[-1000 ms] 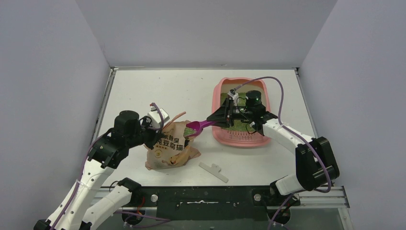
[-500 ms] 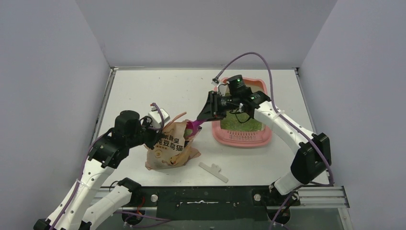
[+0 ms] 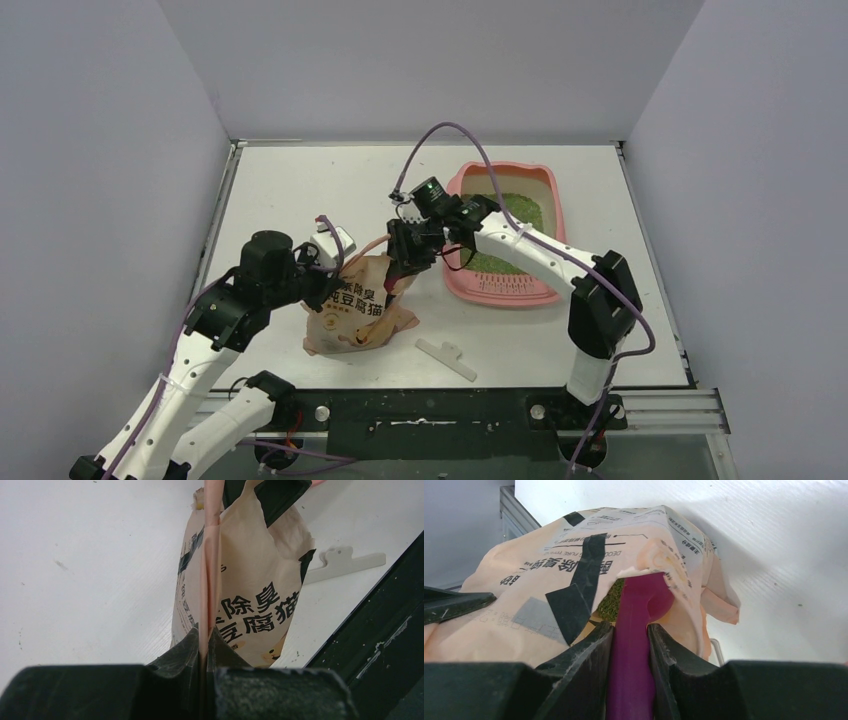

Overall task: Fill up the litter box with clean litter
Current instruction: 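Scoop the cat litter from the cat litter bag.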

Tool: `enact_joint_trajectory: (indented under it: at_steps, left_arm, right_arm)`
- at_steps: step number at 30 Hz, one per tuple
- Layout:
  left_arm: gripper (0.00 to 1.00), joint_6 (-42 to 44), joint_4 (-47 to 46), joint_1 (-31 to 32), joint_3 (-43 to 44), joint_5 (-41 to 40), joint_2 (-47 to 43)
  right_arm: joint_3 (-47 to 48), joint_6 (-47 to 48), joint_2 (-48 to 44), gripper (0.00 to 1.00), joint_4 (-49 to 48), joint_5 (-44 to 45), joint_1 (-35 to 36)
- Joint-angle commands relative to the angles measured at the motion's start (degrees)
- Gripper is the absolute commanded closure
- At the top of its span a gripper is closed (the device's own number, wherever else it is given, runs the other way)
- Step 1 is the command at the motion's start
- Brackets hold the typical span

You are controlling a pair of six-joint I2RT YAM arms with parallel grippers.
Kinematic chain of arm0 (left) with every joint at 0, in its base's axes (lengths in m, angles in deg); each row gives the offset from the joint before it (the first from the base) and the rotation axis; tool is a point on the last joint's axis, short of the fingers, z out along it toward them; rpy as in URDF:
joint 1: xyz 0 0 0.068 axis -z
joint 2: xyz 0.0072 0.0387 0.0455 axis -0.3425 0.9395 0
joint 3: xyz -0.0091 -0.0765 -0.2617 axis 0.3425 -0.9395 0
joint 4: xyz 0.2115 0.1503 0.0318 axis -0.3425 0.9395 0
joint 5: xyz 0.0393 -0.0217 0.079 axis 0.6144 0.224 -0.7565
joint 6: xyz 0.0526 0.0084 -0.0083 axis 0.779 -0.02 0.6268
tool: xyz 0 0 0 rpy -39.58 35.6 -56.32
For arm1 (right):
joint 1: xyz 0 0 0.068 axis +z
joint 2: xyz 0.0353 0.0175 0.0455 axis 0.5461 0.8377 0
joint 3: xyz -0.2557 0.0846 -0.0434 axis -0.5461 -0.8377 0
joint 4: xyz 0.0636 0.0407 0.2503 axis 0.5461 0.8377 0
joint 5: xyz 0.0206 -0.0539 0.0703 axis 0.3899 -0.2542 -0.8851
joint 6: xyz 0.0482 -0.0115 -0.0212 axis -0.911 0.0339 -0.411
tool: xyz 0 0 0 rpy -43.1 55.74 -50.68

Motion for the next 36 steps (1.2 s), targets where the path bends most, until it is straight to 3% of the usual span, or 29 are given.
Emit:
enact_joint_trajectory:
  at_steps: [1, 4, 11, 26, 36]
  left_arm:
    - [1.0, -1.03, -7.44, 0.68, 2.19, 1.98, -1.07]
    - [1.0, -1.07, -7.57, 0.73, 2.35, 2.17, -0.72]
    - [1.0, -1.29, -7.56, 0.71, 2.32, 2.02, -1.06]
    - [1.0, -1.37, -7.46, 0.8, 2.67, 1.32, -1.42]
    - [1.0, -1.55, -8.1, 0.8, 2.93, 0.96, -1.31]
  right_arm:
    - [-5.61, -2.7, -2.5, 1.0, -4.72, -3.41, -1.5]
    - [-10.86, -8.22, -5.2, 1.0, -13.78, -11.88, -4.23]
    - [-19.04, -21.12, -9.46, 1.0, -34.18, -21.71, -8.4]
    - [-34.66, -45.91, -13.18, 1.0, -69.42, -27.61, -13.69]
    - [-40.05, -46.11, -16.67, 1.0, -70.22, -28.71, -17.85]
